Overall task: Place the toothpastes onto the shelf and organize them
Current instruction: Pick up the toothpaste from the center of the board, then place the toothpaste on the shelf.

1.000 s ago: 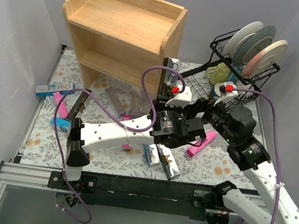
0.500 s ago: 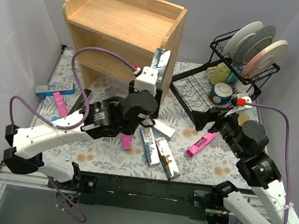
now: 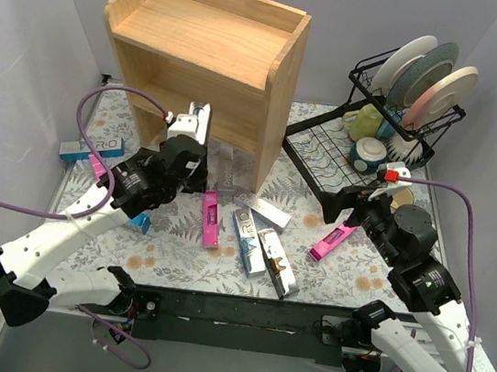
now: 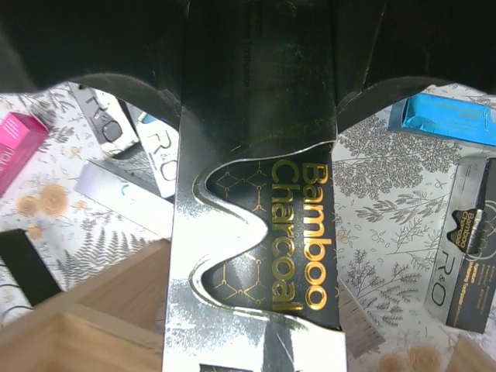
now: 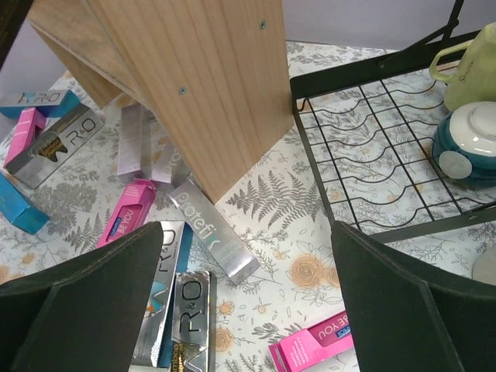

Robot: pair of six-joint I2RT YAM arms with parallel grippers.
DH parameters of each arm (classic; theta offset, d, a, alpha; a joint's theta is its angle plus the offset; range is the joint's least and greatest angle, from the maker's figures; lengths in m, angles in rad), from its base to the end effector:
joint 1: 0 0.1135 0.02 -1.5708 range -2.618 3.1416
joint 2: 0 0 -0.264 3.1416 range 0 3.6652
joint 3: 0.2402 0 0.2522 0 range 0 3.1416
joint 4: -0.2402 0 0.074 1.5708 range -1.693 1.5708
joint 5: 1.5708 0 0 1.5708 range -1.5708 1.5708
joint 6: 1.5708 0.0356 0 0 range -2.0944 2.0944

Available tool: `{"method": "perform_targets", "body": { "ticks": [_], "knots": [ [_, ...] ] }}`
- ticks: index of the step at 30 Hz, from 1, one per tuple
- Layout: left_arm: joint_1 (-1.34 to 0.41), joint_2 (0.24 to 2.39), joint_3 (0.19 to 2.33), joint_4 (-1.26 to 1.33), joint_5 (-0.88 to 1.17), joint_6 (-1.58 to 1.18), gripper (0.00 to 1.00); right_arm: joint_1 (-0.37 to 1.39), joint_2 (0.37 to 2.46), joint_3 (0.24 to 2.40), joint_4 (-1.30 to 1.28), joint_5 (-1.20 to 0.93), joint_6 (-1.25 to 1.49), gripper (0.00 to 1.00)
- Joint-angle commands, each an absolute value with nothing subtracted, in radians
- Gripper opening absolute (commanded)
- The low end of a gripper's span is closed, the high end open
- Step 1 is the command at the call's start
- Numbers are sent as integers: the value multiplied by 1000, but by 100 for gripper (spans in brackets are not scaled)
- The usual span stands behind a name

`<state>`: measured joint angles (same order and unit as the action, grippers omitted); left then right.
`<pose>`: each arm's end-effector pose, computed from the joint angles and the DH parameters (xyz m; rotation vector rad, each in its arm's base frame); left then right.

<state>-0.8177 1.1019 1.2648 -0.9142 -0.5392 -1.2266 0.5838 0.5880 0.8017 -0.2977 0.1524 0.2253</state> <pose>0.1563 -0.1400 0.3766 -0.7140 2.1269 -0.5045 0.1163 0.0703 0.3614 -0.1827 1.6668 0.4879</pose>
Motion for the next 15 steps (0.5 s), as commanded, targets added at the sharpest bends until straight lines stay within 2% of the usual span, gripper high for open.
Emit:
{"method": "perform_targets", "body": {
  "ticks": [1, 6, 15],
  "knots": [
    [-683, 1083, 1200, -752, -379, -1115, 19, 584, 591, 785, -244, 138, 196, 97],
    [-582, 1175, 1204, -529, -240, -1008, 20, 584, 598, 765, -235, 129, 184, 97],
    [-569, 1392, 1348, -391, -215, -899, 24, 584, 558, 720, -221, 146, 179, 97]
  ]
}}
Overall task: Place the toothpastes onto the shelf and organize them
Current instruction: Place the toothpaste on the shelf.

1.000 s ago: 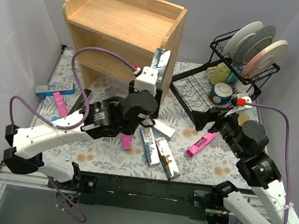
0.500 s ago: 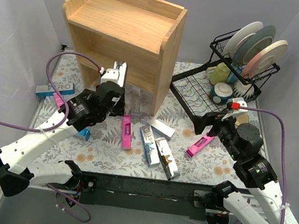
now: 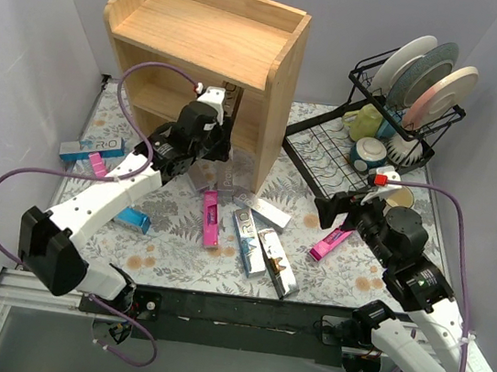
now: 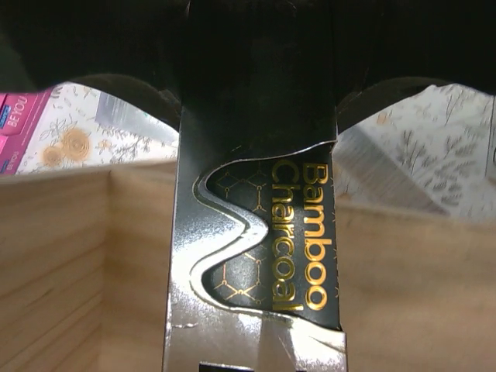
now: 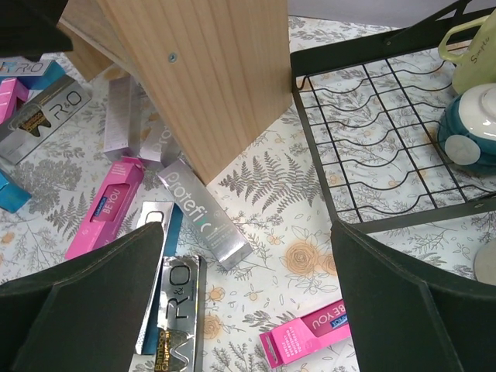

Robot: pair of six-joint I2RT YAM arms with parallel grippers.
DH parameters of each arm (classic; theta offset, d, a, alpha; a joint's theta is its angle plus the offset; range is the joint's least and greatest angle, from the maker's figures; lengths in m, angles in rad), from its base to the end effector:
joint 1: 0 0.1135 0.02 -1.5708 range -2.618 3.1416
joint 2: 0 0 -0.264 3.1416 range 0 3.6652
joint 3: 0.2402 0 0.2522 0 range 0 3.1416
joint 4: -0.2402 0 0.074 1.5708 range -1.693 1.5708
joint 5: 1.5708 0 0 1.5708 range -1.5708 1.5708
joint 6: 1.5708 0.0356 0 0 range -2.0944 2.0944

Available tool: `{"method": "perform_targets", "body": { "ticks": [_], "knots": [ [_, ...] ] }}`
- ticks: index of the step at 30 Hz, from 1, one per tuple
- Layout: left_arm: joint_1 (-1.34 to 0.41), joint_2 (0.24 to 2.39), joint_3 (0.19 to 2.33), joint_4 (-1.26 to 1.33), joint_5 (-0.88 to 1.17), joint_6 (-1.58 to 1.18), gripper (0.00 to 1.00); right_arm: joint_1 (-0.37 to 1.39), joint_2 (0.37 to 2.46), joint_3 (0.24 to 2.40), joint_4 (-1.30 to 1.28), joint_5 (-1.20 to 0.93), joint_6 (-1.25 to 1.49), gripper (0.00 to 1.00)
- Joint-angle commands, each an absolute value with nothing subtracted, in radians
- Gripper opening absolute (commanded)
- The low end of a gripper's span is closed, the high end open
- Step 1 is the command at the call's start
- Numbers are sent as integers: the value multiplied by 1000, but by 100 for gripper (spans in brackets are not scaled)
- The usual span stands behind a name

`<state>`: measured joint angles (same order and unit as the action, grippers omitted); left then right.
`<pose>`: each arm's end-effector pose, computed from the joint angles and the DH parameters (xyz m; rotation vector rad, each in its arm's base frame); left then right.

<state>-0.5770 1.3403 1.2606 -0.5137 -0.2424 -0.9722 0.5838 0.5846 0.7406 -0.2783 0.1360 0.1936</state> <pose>0.2550 -0.1558 0.3501 -0.5740 2.1382 -0.6293 0.1203 0.0737 0.3432 -0.2305 1.6981 0.4657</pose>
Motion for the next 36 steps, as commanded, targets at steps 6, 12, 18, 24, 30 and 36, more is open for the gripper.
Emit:
{"method": "perform_targets", "body": {
  "ticks": [6, 12, 18, 24, 30, 36],
  "knots": [
    [-569, 1474, 1397, -325, -204, -858, 29, 584, 540, 692, -221, 156, 178, 97],
    [-569, 1517, 1390, -244, -210, -851, 36, 584, 525, 673, -219, 153, 183, 97],
    [-569, 1532, 1382, -233, -178, -854, 51, 584, 514, 666, -224, 152, 189, 97],
    [-569, 1505, 1344, -227, -163, -867, 65, 584, 505, 663, -225, 150, 192, 97],
    [-569, 1467, 1276, -184, -176, -907, 63, 584, 506, 658, -224, 143, 195, 97],
    [-569, 1453, 1267, -124, -100, -928, 53, 584, 514, 655, -216, 127, 199, 97]
  ]
}}
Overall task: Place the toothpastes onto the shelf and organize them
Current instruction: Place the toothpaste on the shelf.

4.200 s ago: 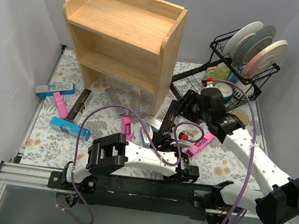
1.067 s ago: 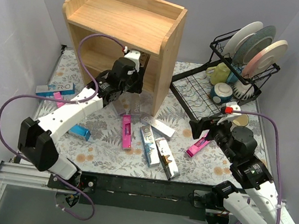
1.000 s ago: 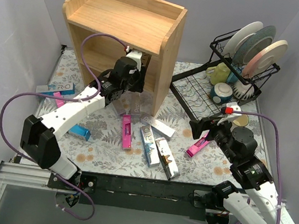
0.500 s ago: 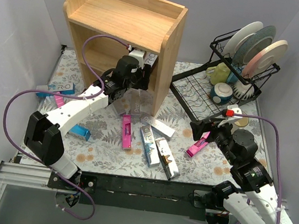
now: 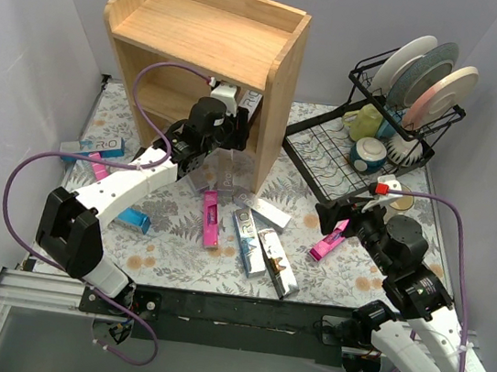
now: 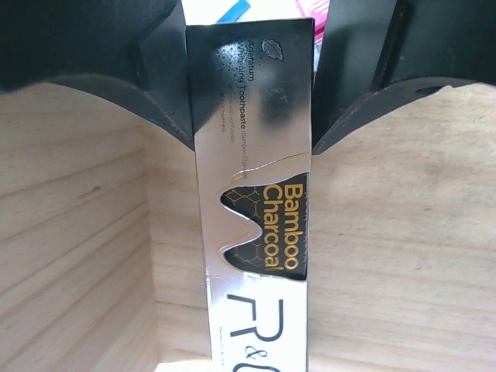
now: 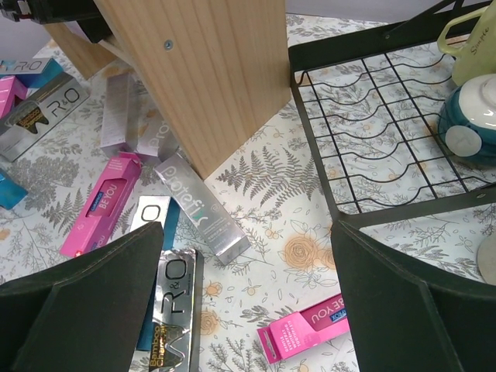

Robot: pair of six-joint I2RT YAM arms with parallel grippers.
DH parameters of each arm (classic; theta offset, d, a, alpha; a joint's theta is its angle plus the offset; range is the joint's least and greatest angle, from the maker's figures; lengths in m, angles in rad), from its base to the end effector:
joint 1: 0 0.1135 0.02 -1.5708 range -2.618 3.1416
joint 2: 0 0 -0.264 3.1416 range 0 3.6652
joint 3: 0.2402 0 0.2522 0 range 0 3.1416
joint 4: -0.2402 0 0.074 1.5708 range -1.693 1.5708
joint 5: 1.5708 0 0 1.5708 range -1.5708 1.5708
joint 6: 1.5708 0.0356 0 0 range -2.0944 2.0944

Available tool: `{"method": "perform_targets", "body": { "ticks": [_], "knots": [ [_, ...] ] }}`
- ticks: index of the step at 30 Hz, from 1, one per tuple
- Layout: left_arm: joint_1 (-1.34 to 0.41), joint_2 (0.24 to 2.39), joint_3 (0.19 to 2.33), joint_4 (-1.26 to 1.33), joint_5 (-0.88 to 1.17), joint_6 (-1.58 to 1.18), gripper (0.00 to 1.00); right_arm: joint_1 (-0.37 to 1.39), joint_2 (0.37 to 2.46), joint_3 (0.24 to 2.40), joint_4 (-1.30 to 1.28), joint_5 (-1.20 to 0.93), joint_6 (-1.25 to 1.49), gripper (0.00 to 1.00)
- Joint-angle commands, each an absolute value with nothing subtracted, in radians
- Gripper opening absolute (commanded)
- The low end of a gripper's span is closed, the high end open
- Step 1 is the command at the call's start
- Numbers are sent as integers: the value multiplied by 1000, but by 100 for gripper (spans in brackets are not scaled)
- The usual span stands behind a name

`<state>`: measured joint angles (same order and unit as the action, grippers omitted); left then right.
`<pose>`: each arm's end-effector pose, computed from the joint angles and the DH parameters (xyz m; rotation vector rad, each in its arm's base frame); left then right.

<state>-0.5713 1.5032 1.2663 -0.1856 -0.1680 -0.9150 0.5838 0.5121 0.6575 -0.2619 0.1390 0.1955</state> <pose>0.3009 -0.1863 0.3330 -0.4656 2.0225 -0.7785 0.1129 0.0687 0.3250 -0.2253 1.6929 0.4664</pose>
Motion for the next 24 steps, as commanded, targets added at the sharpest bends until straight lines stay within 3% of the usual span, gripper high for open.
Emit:
{"method": "perform_targets", "body": {
  "ticks": [1, 7, 15, 24],
  "knots": [
    [-569, 1454, 1270, -123, -91, -927, 52, 584, 514, 657, -216, 127, 201, 97],
    [-572, 1451, 1270, -101, -34, -943, 54, 584, 514, 657, -215, 126, 202, 97],
    [-586, 1456, 1255, -98, -2, -986, 72, 584, 531, 657, -212, 107, 207, 97],
    [-589, 1401, 1241, -95, 58, -1002, 72, 584, 528, 644, -204, 97, 222, 97]
  ]
}}
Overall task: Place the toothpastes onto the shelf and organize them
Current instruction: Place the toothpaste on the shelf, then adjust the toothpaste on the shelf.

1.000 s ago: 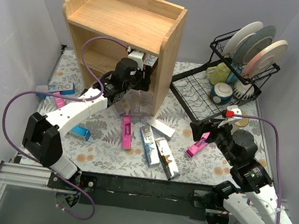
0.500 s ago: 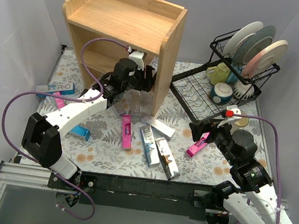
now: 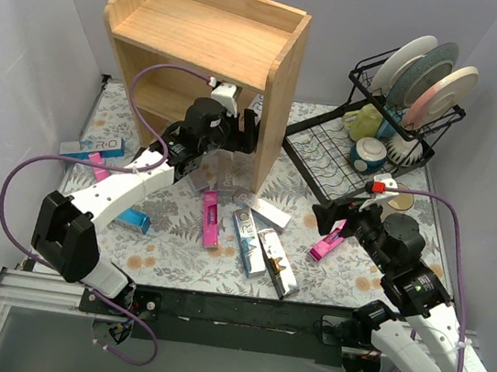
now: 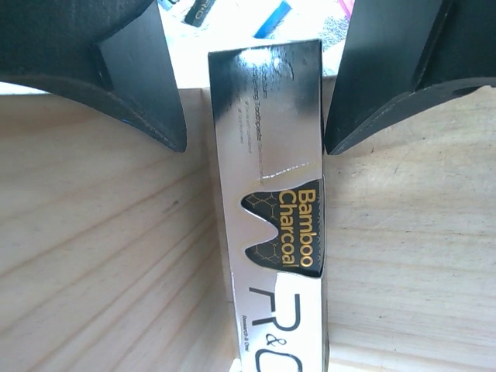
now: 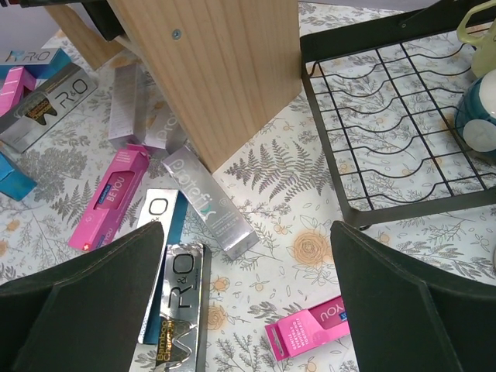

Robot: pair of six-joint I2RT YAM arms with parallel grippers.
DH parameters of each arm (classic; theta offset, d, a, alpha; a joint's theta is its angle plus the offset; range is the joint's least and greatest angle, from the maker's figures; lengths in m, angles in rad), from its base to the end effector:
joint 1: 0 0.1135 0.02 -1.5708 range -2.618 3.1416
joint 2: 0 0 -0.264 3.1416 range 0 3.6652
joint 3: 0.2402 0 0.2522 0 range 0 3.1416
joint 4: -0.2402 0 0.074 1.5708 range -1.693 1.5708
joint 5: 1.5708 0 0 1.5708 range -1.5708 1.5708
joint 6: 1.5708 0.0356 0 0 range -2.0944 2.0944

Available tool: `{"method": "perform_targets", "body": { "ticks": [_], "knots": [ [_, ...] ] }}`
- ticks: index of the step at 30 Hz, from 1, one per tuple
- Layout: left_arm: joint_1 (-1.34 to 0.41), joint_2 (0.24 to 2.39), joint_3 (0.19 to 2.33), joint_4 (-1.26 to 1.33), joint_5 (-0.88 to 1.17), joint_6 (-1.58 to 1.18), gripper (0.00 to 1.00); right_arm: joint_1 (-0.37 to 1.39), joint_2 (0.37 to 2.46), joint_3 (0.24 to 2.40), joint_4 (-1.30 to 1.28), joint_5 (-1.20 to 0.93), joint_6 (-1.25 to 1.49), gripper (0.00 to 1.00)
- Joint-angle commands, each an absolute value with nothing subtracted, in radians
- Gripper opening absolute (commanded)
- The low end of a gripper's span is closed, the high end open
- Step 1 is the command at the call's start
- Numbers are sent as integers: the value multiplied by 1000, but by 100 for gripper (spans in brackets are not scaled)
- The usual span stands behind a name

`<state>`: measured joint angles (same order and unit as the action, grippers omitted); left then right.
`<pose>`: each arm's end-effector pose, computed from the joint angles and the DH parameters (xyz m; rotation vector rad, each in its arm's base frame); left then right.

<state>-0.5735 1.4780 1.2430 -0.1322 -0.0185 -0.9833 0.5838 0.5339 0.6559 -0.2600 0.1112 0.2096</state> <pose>0.2944 -0.1894 0.3383 -0.4355 2.0310 -0.9879 0.1164 0.0722 0.3222 -0.2395 1.7162 0.4934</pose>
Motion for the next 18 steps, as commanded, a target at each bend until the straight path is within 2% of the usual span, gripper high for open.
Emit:
{"method": "perform_targets", "body": {
  "ticks": [1, 5, 10, 13, 18],
  "knots": [
    [-589, 1394, 1241, -92, 60, -1003, 72, 584, 526, 643, -201, 95, 224, 97],
    [-589, 1359, 1236, -86, 28, -1032, 72, 584, 520, 641, -199, 92, 227, 96],
    [-588, 1327, 1204, -69, -124, -1087, 70, 584, 512, 638, -204, 94, 229, 96],
    [-580, 1319, 1198, -57, -208, -1127, 65, 584, 511, 635, -204, 91, 227, 96],
    [-565, 1299, 1163, 26, -218, -1207, 63, 584, 503, 632, -206, 91, 229, 96]
  ]
}}
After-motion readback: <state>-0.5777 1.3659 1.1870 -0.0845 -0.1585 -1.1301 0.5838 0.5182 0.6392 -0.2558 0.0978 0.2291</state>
